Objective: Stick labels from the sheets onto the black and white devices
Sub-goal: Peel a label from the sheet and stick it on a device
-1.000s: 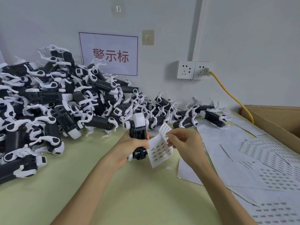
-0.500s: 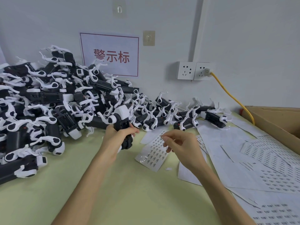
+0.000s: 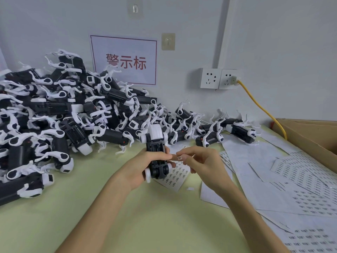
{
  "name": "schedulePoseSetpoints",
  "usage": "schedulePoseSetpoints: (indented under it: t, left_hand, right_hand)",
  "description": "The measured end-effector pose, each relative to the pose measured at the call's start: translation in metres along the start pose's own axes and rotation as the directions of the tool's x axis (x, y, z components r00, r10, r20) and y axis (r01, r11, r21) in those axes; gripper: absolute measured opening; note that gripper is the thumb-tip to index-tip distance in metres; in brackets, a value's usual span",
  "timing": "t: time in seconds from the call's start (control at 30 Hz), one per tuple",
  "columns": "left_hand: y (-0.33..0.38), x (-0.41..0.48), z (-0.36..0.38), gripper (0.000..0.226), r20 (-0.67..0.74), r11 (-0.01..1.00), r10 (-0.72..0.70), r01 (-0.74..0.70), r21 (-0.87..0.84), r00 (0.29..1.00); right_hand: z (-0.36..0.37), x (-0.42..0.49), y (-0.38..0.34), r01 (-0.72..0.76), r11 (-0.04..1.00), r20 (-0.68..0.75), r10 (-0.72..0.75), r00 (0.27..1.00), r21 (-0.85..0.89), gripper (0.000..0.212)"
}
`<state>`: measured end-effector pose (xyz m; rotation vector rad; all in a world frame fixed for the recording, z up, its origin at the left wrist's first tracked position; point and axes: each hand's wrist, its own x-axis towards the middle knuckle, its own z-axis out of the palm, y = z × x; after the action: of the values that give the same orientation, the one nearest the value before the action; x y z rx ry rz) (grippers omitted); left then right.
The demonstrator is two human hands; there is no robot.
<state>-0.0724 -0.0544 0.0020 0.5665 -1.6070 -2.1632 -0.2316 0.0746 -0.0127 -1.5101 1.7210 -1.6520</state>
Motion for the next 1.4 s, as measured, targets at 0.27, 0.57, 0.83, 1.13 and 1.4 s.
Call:
schedulePoseSetpoints:
  t: [0.27,0.57,0.83,1.13,1.4]
  left_hand:
    - [-0.006,0.002,0.008,0.018,0.045,0.985,0.033,-0.04,0.167,0.998]
    - [-0.01,0.006,0.012,0.016,-0.057,0.974,0.189,-0.18,0.135,0.98]
    - [-0.013,0.004,0.017,0.017,0.034,0.902,0.29,-0.285,0.324,0.956]
    - [-0.029,0.009,0.021,0.015,0.054,0.779,0.369,-0.341,0.526,0.928]
    - [-0.032,0.011,0.023,0.026,0.053,0.717,0.421,-0.368,0.592,0.906]
  right_hand:
    - [0.002,0.0,0.003,-0.033,0.999,0.006,0.033,0.999,-0.036,0.017]
    - [-0.001,0.003,0.004,-0.224,0.967,-0.109,0.237,0.965,0.118,0.026]
    - [-0.003,0.002,0.001,-0.243,0.954,-0.169,0.272,0.947,0.175,0.012]
    - [-0.003,0.0,-0.001,-0.204,0.976,-0.314,0.217,0.924,0.075,0.021]
    - [0.0,0.0,-0.004,-0.14,0.988,-0.344,0.111,0.932,-0.059,0.019]
